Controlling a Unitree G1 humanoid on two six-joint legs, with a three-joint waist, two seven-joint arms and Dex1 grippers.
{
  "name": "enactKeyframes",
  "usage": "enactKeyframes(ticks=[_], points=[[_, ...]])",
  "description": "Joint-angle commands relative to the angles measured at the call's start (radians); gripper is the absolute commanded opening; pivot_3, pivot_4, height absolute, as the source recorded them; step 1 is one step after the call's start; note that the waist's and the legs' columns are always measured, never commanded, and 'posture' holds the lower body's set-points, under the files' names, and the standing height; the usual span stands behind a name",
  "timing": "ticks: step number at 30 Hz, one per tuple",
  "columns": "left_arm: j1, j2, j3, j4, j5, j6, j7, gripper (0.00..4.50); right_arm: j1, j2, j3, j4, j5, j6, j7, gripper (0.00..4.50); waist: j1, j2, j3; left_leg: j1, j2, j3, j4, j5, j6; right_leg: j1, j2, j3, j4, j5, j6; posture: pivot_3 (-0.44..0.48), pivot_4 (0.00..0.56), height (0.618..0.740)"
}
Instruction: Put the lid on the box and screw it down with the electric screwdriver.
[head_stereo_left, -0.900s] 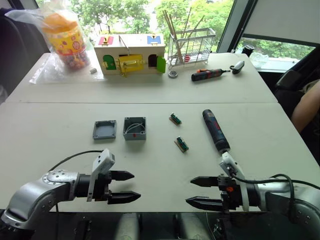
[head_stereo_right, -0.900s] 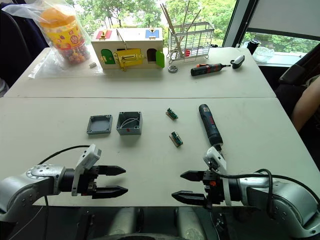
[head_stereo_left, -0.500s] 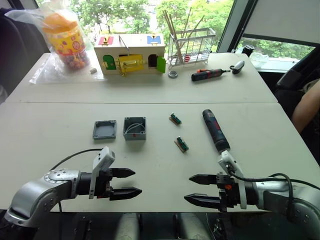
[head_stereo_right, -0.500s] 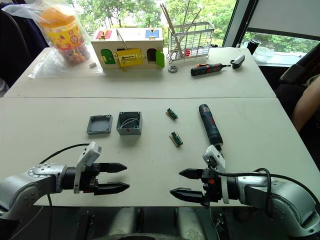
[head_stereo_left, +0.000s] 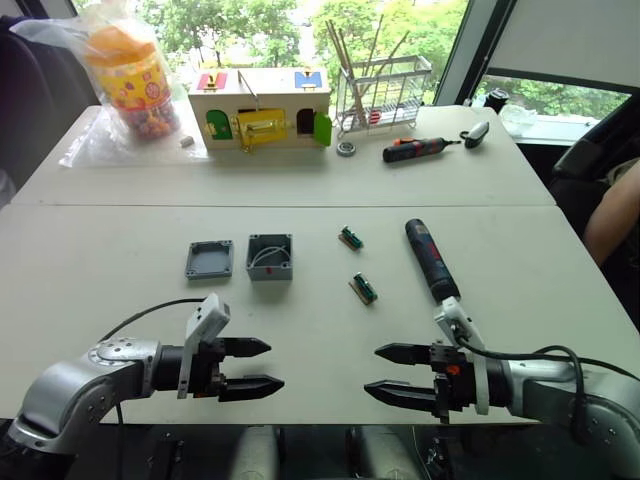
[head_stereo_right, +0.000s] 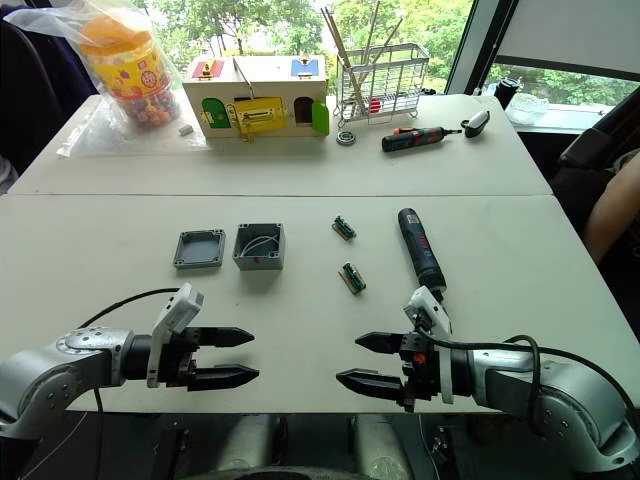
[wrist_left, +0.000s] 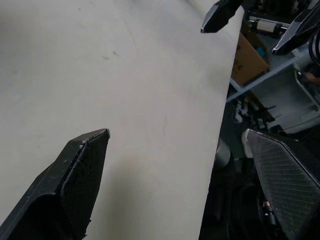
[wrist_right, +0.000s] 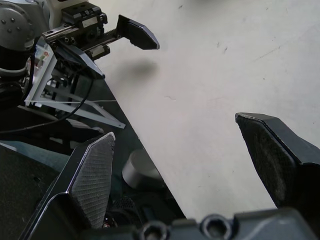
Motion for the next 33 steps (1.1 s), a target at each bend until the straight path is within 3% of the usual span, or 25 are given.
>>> enactKeyframes(ticks=[1,8,11,13,16,18,21,24,29,33], points=[[-0.009,0.007,0.012,-0.007,-0.011,0.001,-0.011,4.50,0.007,0.003,-0.014,-0.038,0.009,-0.015,0.000,4.35,-0.001,0.000,0.000,0.000,0.000,0.000,0.000,0.000,0.000,0.000,0.000,0.000,0.000,0.000,0.000,0.000,0.150,0.736],[-0.037,0.007,0.018,-0.012,0.001,0.023,0.039,4.50,-0.005,0.003,-0.025,-0.019,0.013,-0.024,0.005,4.35,0.000,0.000,0.000,0.000,0.000,0.000,0.000,0.000,0.000,0.000,0.000,0.000,0.000,0.000,0.000,0.000,0.150,0.736],[-0.162,0.047,0.074,0.024,-0.055,0.087,0.036,4.50,-0.041,0.001,-0.096,-0.022,0.108,-0.017,-0.004,4.35,0.003,0.000,0.000,0.000,0.000,0.000,0.001,0.000,0.000,0.000,0.000,0.000,0.000,0.000,0.000,0.000,0.150,0.736],[-0.287,0.109,0.062,0.069,-0.029,0.089,-0.016,4.50,-0.085,-0.002,-0.147,-0.029,0.190,-0.011,-0.047,4.35,0.001,-0.002,0.001,0.000,-0.001,-0.001,0.002,0.000,0.000,0.001,0.000,-0.001,0.001,0.000,0.000,0.000,0.150,0.736],[-0.514,0.208,-0.113,0.173,0.144,0.041,-0.116,4.50,-0.164,0.007,-0.180,-0.035,0.293,-0.012,-0.153,4.35,-0.001,-0.001,0.001,0.000,-0.002,0.000,0.001,0.000,0.000,0.001,0.001,-0.002,0.001,0.000,0.000,0.000,0.150,0.736],[-0.664,0.225,-0.241,0.266,0.277,-0.061,-0.221,4.50,-0.218,0.004,-0.163,-0.044,0.318,-0.005,-0.226,4.35,-0.001,0.000,0.001,0.000,-0.003,0.001,0.000,0.000,0.000,0.001,0.001,-0.002,0.000,0.000,0.000,0.000,0.150,0.736],[-0.893,0.124,-0.399,0.487,0.464,-0.230,-0.316,4.50,-0.290,0.024,-0.111,-0.063,0.291,-0.018,-0.302,4.35,0.005,0.000,0.001,-0.001,-0.003,0.001,0.000,0.000,0.000,0.000,0.001,-0.003,-0.001,0.000,0.000,0.000,0.150,0.736],[-1.020,0.021,-0.503,0.679,0.599,-0.385,-0.392,4.50,-0.337,0.049,-0.047,-0.086,0.193,-0.044,-0.344,4.35,0.002,0.000,0.001,-0.005,-0.003,0.000,0.002,0.000,0.000,-0.002,0.001,-0.004,-0.001,0.000,0.000,0.000,0.150,0.736],[-1.102,-0.095,-0.576,0.931,0.765,-0.616,-0.441,4.50,-0.332,0.110,0.016,-0.097,0.083,-0.077,-0.395,4.35,-0.006,0.000,0.001,-0.015,-0.003,0.000,0.003,0.002,-0.003,-0.013,0.001,-0.004,0.002,0.000,0.000,0.000,0.150,0.736],[-1.143,-0.147,-0.568,1.059,0.828,-0.706,-0.467,4.50,-0.295,0.138,0.024,-0.117,0.033,-0.098,-0.417,4.35,-0.003,0.000,0.001,-0.017,-0.002,0.000,0.003,0.003,-0.004,-0.016,0.001,-0.004,0.003,0.000,0.000,0.000,0.150,0.736]])
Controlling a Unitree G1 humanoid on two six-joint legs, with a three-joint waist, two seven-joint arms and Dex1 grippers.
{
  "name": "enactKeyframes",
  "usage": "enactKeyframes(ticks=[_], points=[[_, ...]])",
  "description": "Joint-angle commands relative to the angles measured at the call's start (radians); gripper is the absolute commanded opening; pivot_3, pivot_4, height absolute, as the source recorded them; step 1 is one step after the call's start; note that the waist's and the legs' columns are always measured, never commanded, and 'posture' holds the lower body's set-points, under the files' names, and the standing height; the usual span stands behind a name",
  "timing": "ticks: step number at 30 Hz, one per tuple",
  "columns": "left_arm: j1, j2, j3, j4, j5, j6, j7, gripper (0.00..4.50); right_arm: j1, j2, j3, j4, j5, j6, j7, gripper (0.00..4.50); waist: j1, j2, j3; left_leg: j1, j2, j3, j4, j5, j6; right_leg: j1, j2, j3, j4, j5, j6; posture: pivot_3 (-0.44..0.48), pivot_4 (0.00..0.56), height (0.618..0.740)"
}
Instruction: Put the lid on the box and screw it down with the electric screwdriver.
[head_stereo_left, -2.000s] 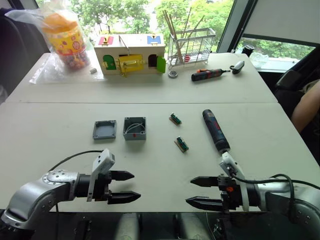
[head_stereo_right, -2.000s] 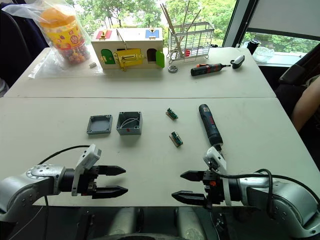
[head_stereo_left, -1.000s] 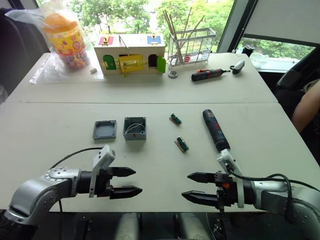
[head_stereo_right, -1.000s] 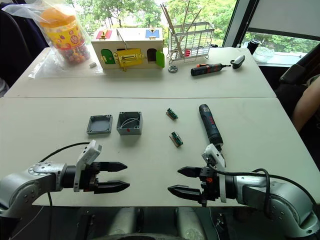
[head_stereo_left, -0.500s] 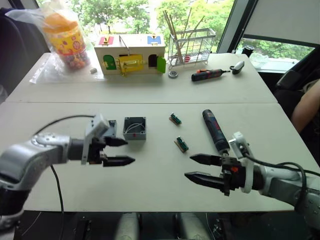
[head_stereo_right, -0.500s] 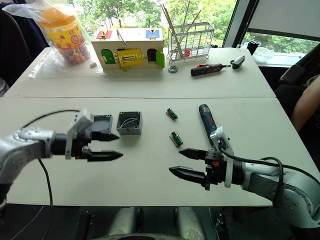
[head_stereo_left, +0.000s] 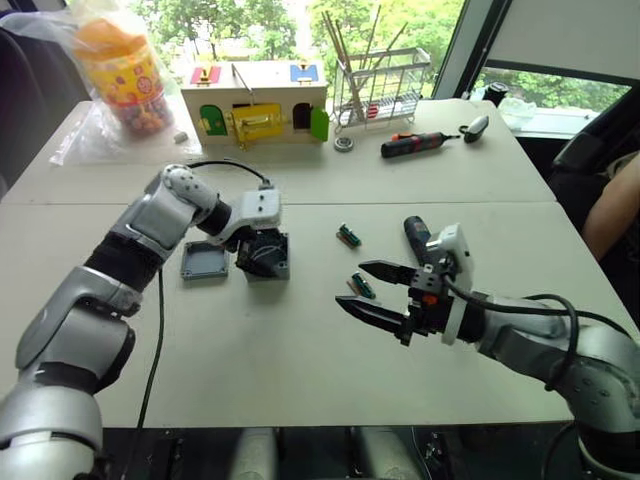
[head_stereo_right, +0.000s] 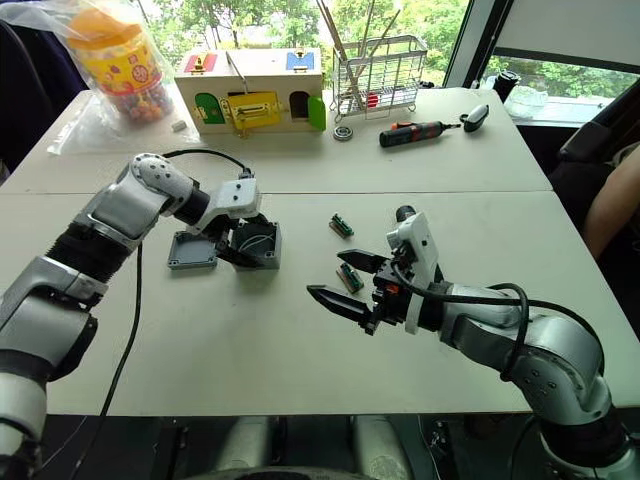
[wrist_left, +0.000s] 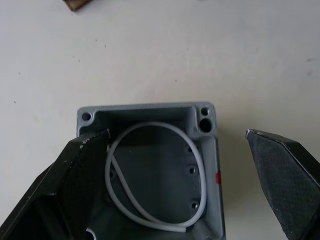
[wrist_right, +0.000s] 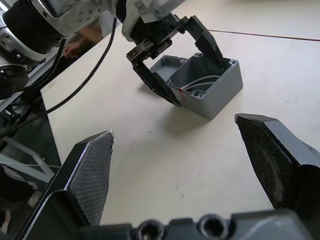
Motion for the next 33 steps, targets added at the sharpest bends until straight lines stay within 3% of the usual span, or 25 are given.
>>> enactKeyframes(ticks=[1,13,16,23,29,33], points=[[-0.051,-0.013,0.029,0.062,0.046,-0.070,-0.031,4.50,0.018,0.019,-0.009,-0.050,-0.028,-0.034,-0.013,4.35,0.002,0.000,0.000,0.000,0.000,0.000,0.000,0.000,0.000,0.000,0.000,0.000,0.000,0.000,0.000,0.000,0.150,0.736],[-0.014,-0.026,0.073,0.007,0.067,-0.053,-0.110,4.50,0.042,0.040,-0.014,-0.035,-0.070,-0.054,0.009,4.35,0.002,0.000,0.000,0.000,0.000,-0.001,0.001,-0.002,0.004,0.001,-0.001,0.000,0.002,0.000,0.000,0.000,0.150,0.736],[0.010,-0.021,0.076,-0.036,0.072,-0.049,-0.127,3.61,0.040,0.047,-0.009,-0.026,-0.084,-0.055,0.017,4.50,0.002,0.000,0.000,0.000,0.000,0.000,0.001,-0.002,0.004,0.001,-0.001,0.000,0.003,0.000,0.000,0.000,0.150,0.736],[0.052,-0.010,0.068,-0.068,0.099,-0.068,-0.143,0.03,0.044,0.059,-0.014,-0.021,-0.105,-0.053,0.023,4.50,0.001,0.000,0.000,0.001,0.000,-0.001,0.002,-0.002,0.003,0.000,-0.001,0.000,0.005,0.000,0.000,0.000,0.150,0.736],[0.061,-0.018,0.074,-0.047,0.123,-0.169,-0.155,0.01,0.053,0.062,-0.023,-0.025,-0.117,-0.051,0.024,4.50,0.005,0.001,-0.001,0.001,0.000,-0.002,0.009,-0.003,0.006,0.002,0.000,-0.001,0.010,0.000,0.000,0.000,0.150,0.736],[-0.019,-0.037,0.059,0.022,0.062,-0.285,-0.179,0.01,0.062,0.053,-0.037,-0.021,-0.124,-0.052,0.031,4.50,0.007,0.001,-0.001,0.001,0.000,-0.002,0.015,-0.005,0.010,0.003,0.000,-0.001,0.012,0.000,0.000,0.000,0.150,0.736]])
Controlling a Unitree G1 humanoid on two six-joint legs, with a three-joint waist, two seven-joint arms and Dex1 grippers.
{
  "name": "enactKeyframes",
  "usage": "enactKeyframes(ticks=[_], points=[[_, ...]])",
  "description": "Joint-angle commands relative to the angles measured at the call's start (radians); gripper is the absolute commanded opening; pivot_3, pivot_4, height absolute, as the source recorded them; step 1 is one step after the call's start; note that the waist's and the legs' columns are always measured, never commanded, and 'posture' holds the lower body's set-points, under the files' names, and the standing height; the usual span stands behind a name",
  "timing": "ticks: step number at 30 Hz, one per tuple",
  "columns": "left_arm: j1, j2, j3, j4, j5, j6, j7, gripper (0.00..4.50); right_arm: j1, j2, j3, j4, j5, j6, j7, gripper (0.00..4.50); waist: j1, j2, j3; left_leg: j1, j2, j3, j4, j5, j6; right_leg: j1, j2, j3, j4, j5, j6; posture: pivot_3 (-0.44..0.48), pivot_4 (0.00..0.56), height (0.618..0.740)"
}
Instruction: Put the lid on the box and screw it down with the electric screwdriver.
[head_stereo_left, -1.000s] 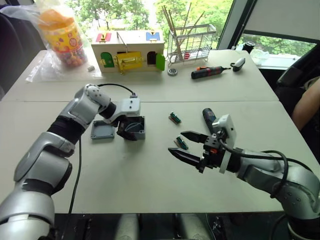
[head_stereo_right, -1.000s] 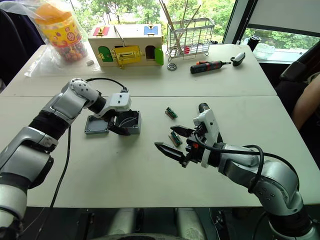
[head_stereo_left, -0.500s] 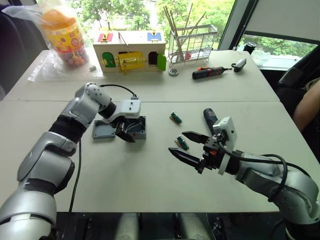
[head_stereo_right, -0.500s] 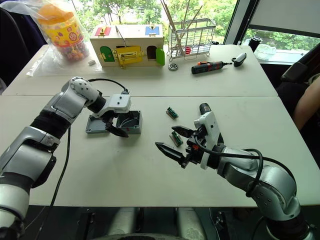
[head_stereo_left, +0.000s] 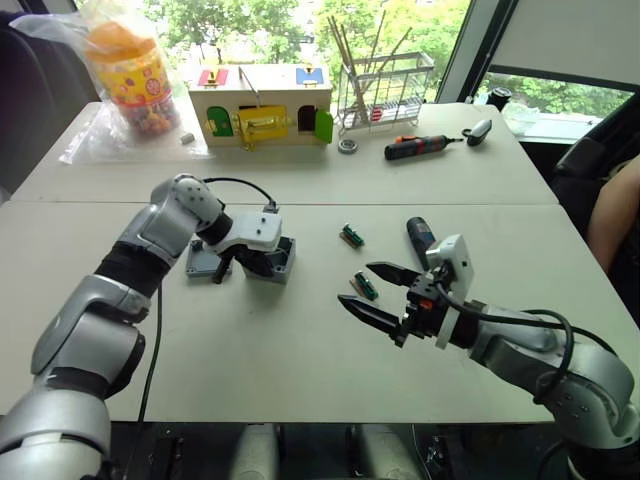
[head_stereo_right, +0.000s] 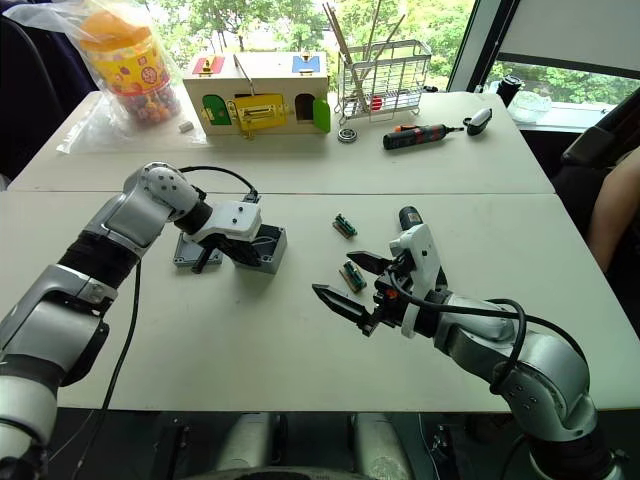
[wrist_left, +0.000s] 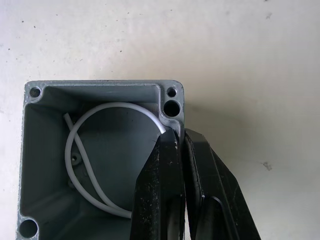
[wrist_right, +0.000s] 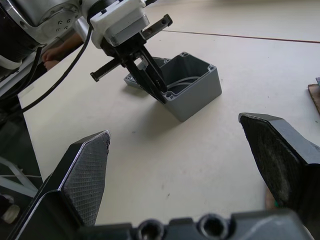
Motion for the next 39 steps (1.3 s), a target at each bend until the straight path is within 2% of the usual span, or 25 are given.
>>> enactKeyframes(ticks=[1,7,11,14,20,28,31,34,37,39], points=[[-0.094,-0.009,-0.033,0.034,-0.079,-0.093,-0.023,0.01,0.006,-0.008,-0.039,-0.013,-0.003,-0.021,0.015,4.50,0.002,0.000,0.000,0.000,0.000,0.000,0.000,0.000,0.000,0.000,0.000,0.000,0.000,0.000,0.000,0.000,0.150,0.736],[-0.208,0.045,-0.272,0.006,-0.264,-0.228,-0.023,0.01,0.028,-0.048,-0.078,-0.018,0.004,-0.007,0.048,4.50,-0.003,0.000,0.000,-0.001,0.000,-0.001,0.001,-0.002,0.003,0.000,0.000,0.000,0.000,0.000,0.000,0.000,0.150,0.736],[-0.233,0.069,-0.422,-0.004,-0.329,-0.315,-0.023,0.01,0.058,-0.061,-0.087,-0.044,0.014,0.002,0.038,4.50,-0.008,0.000,0.000,-0.001,0.001,-0.002,0.000,-0.002,0.004,0.000,0.001,0.000,0.000,0.000,0.000,0.000,0.150,0.736],[-0.241,0.076,-0.489,-0.014,-0.380,-0.346,-0.023,0.01,0.085,-0.055,-0.088,-0.069,0.018,0.002,0.013,4.50,-0.006,0.000,0.000,-0.001,0.001,-0.002,0.001,-0.002,0.004,0.000,0.001,0.000,0.000,-0.001,-0.001,0.000,0.150,0.736],[-0.254,0.112,-0.562,-0.029,-0.419,-0.398,-0.023,0.01,0.127,-0.050,-0.097,-0.102,0.035,-0.002,-0.022,4.50,-0.003,0.000,0.000,-0.001,0.000,-0.002,0.001,-0.002,0.004,0.000,0.001,0.000,0.000,-0.001,-0.001,0.000,0.150,0.736],[-0.207,0.116,-0.563,-0.024,-0.392,-0.456,-0.023,0.01,0.106,-0.061,-0.082,-0.083,0.035,-0.001,-0.013,4.50,-0.004,0.000,0.000,-0.001,0.000,-0.002,0.001,-0.002,0.004,0.000,0.001,0.000,0.000,-0.001,-0.001,0.000,0.150,0.736],[-0.198,0.125,-0.551,-0.007,-0.367,-0.466,-0.023,0.82,0.088,-0.070,-0.072,-0.068,0.029,0.005,0.005,4.50,-0.004,0.000,0.000,-0.001,0.000,-0.002,0.001,-0.002,0.004,0.000,0.001,0.000,0.000,-0.001,-0.001,0.000,0.150,0.736],[-0.210,0.184,-0.533,-0.060,-0.374,-0.354,-0.023,2.20,0.066,-0.077,-0.062,-0.052,0.030,0.011,0.031,4.50,-0.005,0.000,0.000,-0.001,0.000,-0.001,0.001,-0.002,0.004,0.000,0.001,0.000,0.000,-0.001,-0.001,0.000,0.150,0.736],[-0.244,0.283,-0.539,-0.176,-0.468,-0.205,-0.023,2.20,0.048,-0.085,-0.058,-0.045,0.036,0.018,0.057,4.50,-0.010,0.000,0.001,-0.001,0.001,-0.002,0.001,-0.002,0.004,0.000,0.002,0.000,0.000,-0.001,-0.001,0.000,0.150,0.736],[-0.261,0.336,-0.478,-0.234,-0.567,-0.083,-0.023,2.20,0.030,-0.099,-0.061,-0.043,0.049,0.026,0.079,4.50,-0.008,0.000,0.001,-0.001,0.001,-0.004,0.001,-0.002,0.004,-0.001,0.002,0.000,0.001,-0.001,-0.001,0.000,0.150,0.736]])
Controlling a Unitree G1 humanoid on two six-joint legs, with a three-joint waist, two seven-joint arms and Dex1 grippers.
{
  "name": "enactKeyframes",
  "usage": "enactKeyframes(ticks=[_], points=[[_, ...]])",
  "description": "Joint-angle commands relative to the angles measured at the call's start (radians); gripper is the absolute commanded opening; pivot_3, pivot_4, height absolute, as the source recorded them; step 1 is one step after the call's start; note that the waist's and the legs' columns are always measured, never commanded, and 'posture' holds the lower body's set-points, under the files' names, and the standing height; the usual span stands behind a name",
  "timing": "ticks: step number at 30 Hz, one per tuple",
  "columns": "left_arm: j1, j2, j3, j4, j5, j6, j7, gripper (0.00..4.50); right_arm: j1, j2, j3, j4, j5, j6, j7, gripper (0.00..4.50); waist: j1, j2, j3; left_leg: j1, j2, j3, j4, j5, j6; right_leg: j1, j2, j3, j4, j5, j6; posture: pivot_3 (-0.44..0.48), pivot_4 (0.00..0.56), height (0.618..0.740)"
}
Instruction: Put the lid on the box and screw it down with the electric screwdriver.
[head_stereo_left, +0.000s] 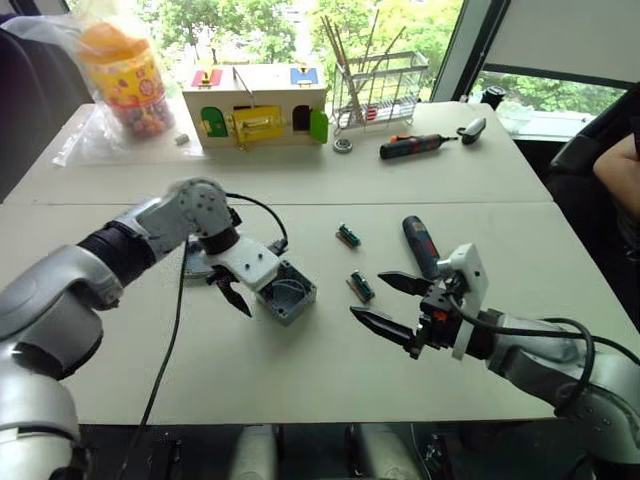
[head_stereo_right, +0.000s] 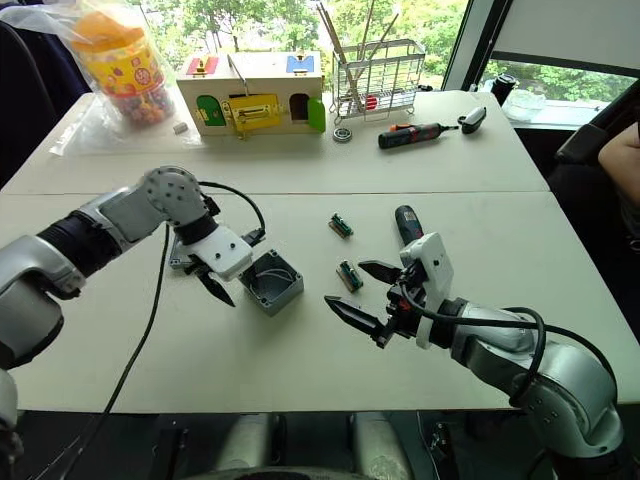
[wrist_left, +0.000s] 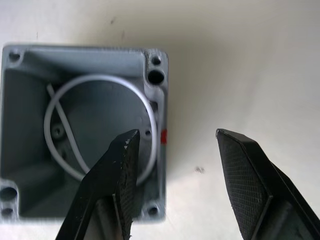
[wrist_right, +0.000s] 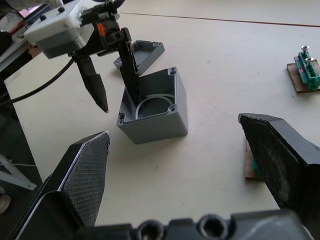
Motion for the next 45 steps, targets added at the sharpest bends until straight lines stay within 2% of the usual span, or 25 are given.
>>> enactKeyframes(ticks=[1,3,6,9,12,14,18,23,30,40,45], points=[[-0.049,0.080,0.158,-0.101,-0.180,0.239,-0.003,2.20,-0.050,-0.029,-0.014,-0.007,0.038,0.008,0.052,4.50,0.003,0.000,0.000,0.000,0.000,-0.001,0.000,0.000,0.000,0.000,0.000,0.000,0.000,0.000,0.000,0.000,0.150,0.736],[-0.046,0.091,0.311,-0.083,-0.215,0.421,0.016,2.20,-0.097,-0.050,-0.021,0.007,0.059,0.017,0.085,4.50,0.006,0.000,0.000,0.000,0.000,-0.002,0.001,0.000,0.000,0.001,-0.001,-0.001,0.000,0.000,0.000,0.000,0.150,0.736],[-0.011,0.087,0.492,-0.084,-0.247,0.673,0.150,2.20,-0.169,-0.054,-0.015,0.022,0.082,0.021,0.112,4.50,0.003,0.000,0.000,0.000,0.000,-0.002,0.001,0.000,0.000,0.001,-0.001,-0.002,0.000,0.000,0.000,0.000,0.150,0.736],[0.059,0.036,0.682,-0.076,-0.241,0.917,0.479,2.20,-0.277,-0.055,0.053,0.047,0.031,0.013,0.157,4.50,0.001,0.001,0.000,0.001,0.000,-0.004,0.001,0.000,0.001,0.001,0.000,-0.002,0.001,0.000,0.000,0.000,0.150,0.736],[0.097,-0.089,0.914,-0.009,-0.247,1.337,0.880,2.20,-0.384,-0.071,0.182,0.075,-0.123,-0.031,0.222,4.50,0.001,0.001,0.000,0.001,0.000,-0.006,0.002,-0.001,0.001,0.001,-0.001,-0.003,0.002,0.000,0.000,0.000,0.150,0.736],[0.188,-0.156,1.043,-0.063,-0.214,1.508,1.068,2.20,-0.454,-0.028,0.258,0.119,-0.217,-0.087,0.243,4.50,-0.001,0.001,0.000,0.000,0.000,-0.008,0.003,0.000,0.001,0.001,-0.001,-0.004,0.003,0.000,0.000,0.000,0.150,0.736],[0.298,-0.273,1.252,-0.197,-0.130,1.681,1.320,2.20,-0.521,0.051,0.356,0.174,-0.333,-0.152,0.272,4.50,-0.013,0.000,0.000,-0.001,0.000,-0.009,0.001,0.002,-0.003,-0.002,-0.002,-0.005,0.006,0.000,0.000,0.000,0.150,0.736],[0.337,-0.323,1.351,-0.230,-0.054,1.745,1.436,2.20,-0.507,0.101,0.375,0.185,-0.368,-0.168,0.305,4.50,-0.013,-0.001,-0.001,-0.006,-0.001,-0.013,0.001,0.007,-0.012,-0.005,-0.005,-0.008,0.006,0.000,0.000,0.000,0.150,0.736],[0.378,-0.325,1.349,-0.196,0.002,1.740,1.462,2.20,-0.472,0.097,0.361,0.191,-0.407,-0.164,0.335,4.50,0.002,-0.001,-0.001,-0.005,-0.009,-0.014,0.000,0.009,-0.017,-0.004,-0.009,-0.009,0.006,0.000,0.000,0.000,0.150,0.736],[0.351,-0.366,1.313,-0.001,0.048,1.608,1.435,2.20,-0.428,0.119,0.333,0.172,-0.419,-0.139,0.309,4.50,0.010,-0.001,-0.001,-0.005,-0.013,-0.015,0.000,0.010,-0.017,-0.003,-0.016,-0.014,0.006,0.000,0.000,0.000,0.150,0.736],[0.346,-0.361,1.229,0.054,0.074,1.573,1.383,2.20,-0.408,0.122,0.316,0.161,-0.423,-0.127,0.292,4.50,0.011,0.001,-0.002,-0.004,-0.014,-0.016,0.000,0.009,-0.016,-0.001,-0.016,-0.015,0.006,0.000,0.001,0.000,0.150,0.736]])
